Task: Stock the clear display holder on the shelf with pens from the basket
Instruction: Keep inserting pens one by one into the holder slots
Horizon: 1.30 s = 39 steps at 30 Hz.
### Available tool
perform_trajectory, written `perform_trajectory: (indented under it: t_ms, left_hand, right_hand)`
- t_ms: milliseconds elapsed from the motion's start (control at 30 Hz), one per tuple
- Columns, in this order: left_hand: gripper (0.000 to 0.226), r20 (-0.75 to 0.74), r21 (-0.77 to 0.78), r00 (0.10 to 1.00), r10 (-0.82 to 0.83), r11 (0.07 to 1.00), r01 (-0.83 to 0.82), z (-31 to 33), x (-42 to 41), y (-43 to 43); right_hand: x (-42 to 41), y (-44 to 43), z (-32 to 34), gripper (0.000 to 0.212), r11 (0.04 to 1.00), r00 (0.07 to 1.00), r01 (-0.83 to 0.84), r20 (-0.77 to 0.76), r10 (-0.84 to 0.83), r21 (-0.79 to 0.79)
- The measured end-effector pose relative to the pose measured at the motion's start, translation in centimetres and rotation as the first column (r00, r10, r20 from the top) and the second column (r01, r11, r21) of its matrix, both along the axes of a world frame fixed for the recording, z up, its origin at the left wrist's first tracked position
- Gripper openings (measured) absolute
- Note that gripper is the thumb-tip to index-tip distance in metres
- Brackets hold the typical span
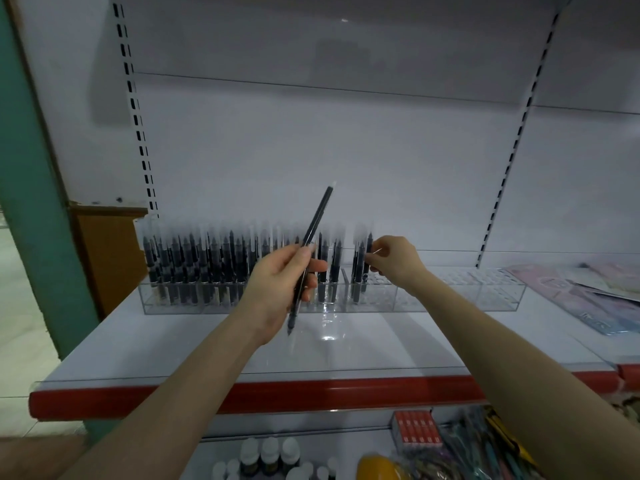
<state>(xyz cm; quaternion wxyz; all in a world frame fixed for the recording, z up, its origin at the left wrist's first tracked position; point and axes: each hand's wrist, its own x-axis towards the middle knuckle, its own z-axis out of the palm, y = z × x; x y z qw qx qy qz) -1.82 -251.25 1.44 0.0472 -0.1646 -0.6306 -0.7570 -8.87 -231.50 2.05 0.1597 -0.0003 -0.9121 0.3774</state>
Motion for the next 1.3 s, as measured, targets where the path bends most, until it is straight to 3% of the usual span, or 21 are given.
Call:
perform_trajectory:
  t_ms: [200, 300, 367, 467, 567, 667, 767, 967, 1167, 1233, 1300]
  left_hand:
    - [0.017, 0.005, -0.018, 1.0, 0.01, 1.0, -0.01, -0.6, -0.2, -0.1]
    - [0.017, 0.004, 0.007, 1.0, -0.009, 1.0, 0.009, -0.5, -0.1, 0.0]
    - [0.016, 0.003, 0.035, 1.0, -0.003, 0.999, 0.003, -0.5, 0.1, 0.1]
    - [0.014, -0.002, 0.062, 1.0, 0.023, 0.998, -0.022, -0.4, 0.7, 0.3]
    - [0.013, -0.006, 0.087, 1.0, 0.017, 0.996, -0.017, -0.3, 1.6, 0.9]
    - [0.011, 0.004, 0.11, 1.0, -0.012, 0.994, 0.011, 0.2, 2.8, 1.5]
    - [0.01, 0.01, 0.102, 0.999, -0.038, 0.994, 0.036, 0.8, 4.0, 1.7]
    - [0.013, 0.044, 0.065, 0.993, -0.11, 0.992, 0.107, 1.8, 6.4, 1.0]
    - [0.014, 0.061, -0.008, 0.99, -0.129, 0.992, 0.13, 2.2, 8.7, -0.6]
    - [0.015, 0.062, -0.003, 0.992, -0.109, 0.994, 0.11, 2.5, 9.1, -0.7]
    - [0.015, 0.066, 0.018, 0.995, -0.081, 0.997, 0.08, 2.9, 9.4, -0.6]
  right_hand:
    - [-0.4, -0.1, -0.1, 0.019, 1.0, 1.0, 0.012, 0.019, -0.013, 0.018]
    - [0.0, 0.1, -0.2, 0.035, 1.0, 1.0, 0.017, 0.022, -0.017, 0.027]
    - [1.1, 0.1, 0.0, 0.041, 0.996, 0.994, 0.048, -0.091, -0.054, -0.07]
    - [3.8, -0.5, 1.1, 0.02, 0.946, 0.95, 0.014, -0.291, -0.114, -0.325]
    - [7.1, -2.4, 2.2, 0.006, 0.849, 0.961, -0.195, -0.269, 0.065, -0.492]
    - [9.2, -4.1, 2.7, 0.02, 0.796, 0.953, -0.304, -0.186, 0.241, -0.523]
    - [10.4, -4.9, 2.9, 0.018, 0.775, 0.948, -0.318, -0.176, 0.266, -0.546]
    - [12.6, -4.9, 4.3, 0.009, 0.756, 0.945, -0.321, -0.249, 0.213, -0.57]
    - [13.0, -2.9, 6.1, 0.004, 0.642, 0.963, -0.253, -0.254, 0.092, -0.724]
    - [13.0, -2.8, 6.1, 0.008, 0.659, 0.967, -0.226, -0.247, 0.062, -0.717]
    - [12.9, -2.8, 5.5, 0.022, 0.826, 0.96, -0.123, -0.278, -0.042, -0.55]
